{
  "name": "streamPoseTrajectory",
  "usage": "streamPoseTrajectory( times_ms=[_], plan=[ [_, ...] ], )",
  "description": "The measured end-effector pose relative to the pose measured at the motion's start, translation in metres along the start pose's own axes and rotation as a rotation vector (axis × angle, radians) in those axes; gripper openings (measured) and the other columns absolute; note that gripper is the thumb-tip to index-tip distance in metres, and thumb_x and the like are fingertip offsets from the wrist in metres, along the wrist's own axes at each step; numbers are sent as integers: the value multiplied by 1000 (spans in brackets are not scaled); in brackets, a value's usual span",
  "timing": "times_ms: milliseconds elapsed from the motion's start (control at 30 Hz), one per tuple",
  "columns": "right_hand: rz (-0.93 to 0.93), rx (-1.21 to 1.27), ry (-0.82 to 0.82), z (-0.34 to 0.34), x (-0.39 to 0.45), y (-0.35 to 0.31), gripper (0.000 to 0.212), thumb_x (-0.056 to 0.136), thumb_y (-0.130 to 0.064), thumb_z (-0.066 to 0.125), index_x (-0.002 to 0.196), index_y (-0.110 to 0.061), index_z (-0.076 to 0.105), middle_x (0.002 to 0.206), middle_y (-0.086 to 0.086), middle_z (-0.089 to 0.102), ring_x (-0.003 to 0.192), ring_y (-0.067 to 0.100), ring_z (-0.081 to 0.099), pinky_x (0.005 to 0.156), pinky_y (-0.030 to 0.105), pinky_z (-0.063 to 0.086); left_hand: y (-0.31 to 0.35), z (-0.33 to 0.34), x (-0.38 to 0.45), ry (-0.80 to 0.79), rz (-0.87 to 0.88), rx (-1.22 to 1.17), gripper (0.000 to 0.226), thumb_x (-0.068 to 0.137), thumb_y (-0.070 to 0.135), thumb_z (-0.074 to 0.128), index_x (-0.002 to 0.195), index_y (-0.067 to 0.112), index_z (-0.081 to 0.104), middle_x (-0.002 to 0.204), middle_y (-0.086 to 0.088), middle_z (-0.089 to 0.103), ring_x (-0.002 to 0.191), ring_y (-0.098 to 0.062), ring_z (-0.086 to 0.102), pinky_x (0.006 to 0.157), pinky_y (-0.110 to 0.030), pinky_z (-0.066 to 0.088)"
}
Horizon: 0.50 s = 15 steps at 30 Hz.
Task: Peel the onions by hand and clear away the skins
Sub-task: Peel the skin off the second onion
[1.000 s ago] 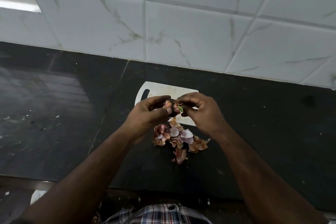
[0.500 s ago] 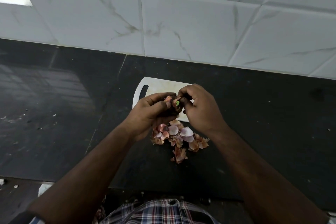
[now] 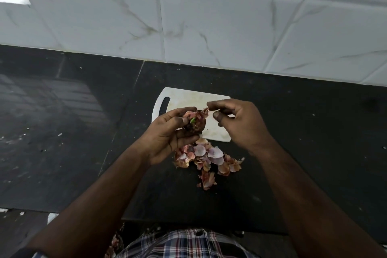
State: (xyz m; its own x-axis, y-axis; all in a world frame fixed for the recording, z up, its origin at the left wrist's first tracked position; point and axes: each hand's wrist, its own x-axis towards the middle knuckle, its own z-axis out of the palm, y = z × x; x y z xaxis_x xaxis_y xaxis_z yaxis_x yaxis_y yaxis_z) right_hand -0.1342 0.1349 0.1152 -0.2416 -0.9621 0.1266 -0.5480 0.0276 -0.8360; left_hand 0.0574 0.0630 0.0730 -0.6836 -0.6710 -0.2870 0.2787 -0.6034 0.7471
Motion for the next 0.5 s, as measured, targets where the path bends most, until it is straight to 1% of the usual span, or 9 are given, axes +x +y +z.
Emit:
streamPoseTrajectory(
  times_ms=[67,100,133,200,267,333,433,500],
  plan=[
    [-80,-49,-96,0,1,-3,31,90,-17,71,118,-31,72,112,-16,68,101,2,63,88,24,54,0,-1,2,18,12,19,37,88,9,66,124,7,59,113,-17,68,96,-31,73,80,-38,63],
    [-114,-99,-133,1,2,-5,31,89,-20,72,118,-32,72,111,-16,66,102,2,61,86,19,50,0,-1,3,25,19,39,35,89,9,66,123,7,58,110,-16,69,95,-29,73,81,-39,63],
    [-141,-144,-146,2,3,-7,28,89,-19,73,114,-31,73,108,-16,65,100,2,60,83,15,48,0,-1,3,27,23,64,31,90,8,64,121,7,58,107,-14,70,94,-28,73,82,-39,62],
    [-190,-211,-121,5,5,-9,20,88,-14,72,104,-24,77,99,-11,67,93,3,60,76,10,43,0,-1,4,17,32,118,22,96,4,57,117,8,61,102,-11,73,95,-27,73,81,-38,62],
    [-211,-262,-82,9,4,-11,14,88,-9,70,97,-18,76,91,-6,68,86,5,59,71,9,40,-1,-1,5,13,43,150,19,98,2,53,114,9,62,100,-10,73,94,-26,73,79,-37,63],
    [-196,-277,-51,14,2,-13,12,89,-6,67,95,-14,73,90,-3,66,84,10,58,70,8,38,-1,0,6,23,58,165,20,92,6,58,111,9,63,97,-9,73,90,-23,73,78,-37,63],
    [-157,-267,-4,21,1,-16,12,90,-4,63,97,-12,69,93,1,65,87,14,58,73,17,44,-2,0,8,24,80,182,26,85,14,59,110,9,63,96,-6,73,90,-22,72,83,-42,60],
    [-98,-244,7,24,1,-18,13,92,-5,62,99,-13,69,96,-1,66,89,13,59,74,17,45,-2,0,9,24,84,181,27,85,15,59,111,10,63,97,-6,73,90,-22,72,83,-41,60]
  ],
)
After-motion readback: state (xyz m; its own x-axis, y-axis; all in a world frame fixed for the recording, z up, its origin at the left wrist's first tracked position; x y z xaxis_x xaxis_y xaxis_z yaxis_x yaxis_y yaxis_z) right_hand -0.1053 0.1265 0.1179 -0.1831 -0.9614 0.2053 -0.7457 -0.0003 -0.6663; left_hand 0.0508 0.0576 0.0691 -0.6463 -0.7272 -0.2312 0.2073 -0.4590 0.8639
